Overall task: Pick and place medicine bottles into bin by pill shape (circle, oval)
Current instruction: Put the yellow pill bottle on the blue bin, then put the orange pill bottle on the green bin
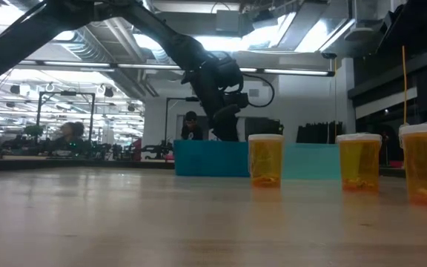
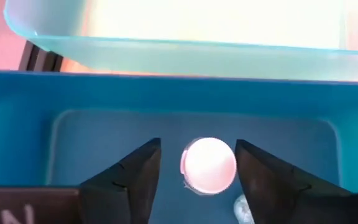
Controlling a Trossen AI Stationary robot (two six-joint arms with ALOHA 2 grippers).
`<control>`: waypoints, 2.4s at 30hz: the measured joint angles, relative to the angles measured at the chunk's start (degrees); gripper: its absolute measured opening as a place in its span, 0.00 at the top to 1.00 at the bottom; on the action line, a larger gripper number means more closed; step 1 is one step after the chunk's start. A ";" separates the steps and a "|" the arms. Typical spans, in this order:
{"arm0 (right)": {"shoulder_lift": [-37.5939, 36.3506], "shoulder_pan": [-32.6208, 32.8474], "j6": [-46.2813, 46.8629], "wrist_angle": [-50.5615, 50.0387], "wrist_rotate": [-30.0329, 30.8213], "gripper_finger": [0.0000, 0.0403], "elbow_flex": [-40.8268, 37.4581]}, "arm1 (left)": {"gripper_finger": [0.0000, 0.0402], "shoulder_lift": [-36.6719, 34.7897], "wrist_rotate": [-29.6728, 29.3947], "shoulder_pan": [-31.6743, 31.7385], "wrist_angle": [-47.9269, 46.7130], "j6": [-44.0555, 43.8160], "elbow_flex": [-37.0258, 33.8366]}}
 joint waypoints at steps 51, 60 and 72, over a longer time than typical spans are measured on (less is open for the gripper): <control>-0.02 0.02 1.50 0.92 -0.89 0.53 0.02 | 0.48 -91.41 -16.11 -9.36 55.41 -29.61 -95.62; -0.02 0.00 -1.46 2.20 -0.15 0.53 0.02 | 0.48 -93.61 -16.03 -10.83 59.62 -27.85 -102.07; 0.00 -0.07 -10.39 14.58 -0.23 0.46 0.02 | 0.48 -93.59 -16.06 -10.82 59.23 -26.76 -102.03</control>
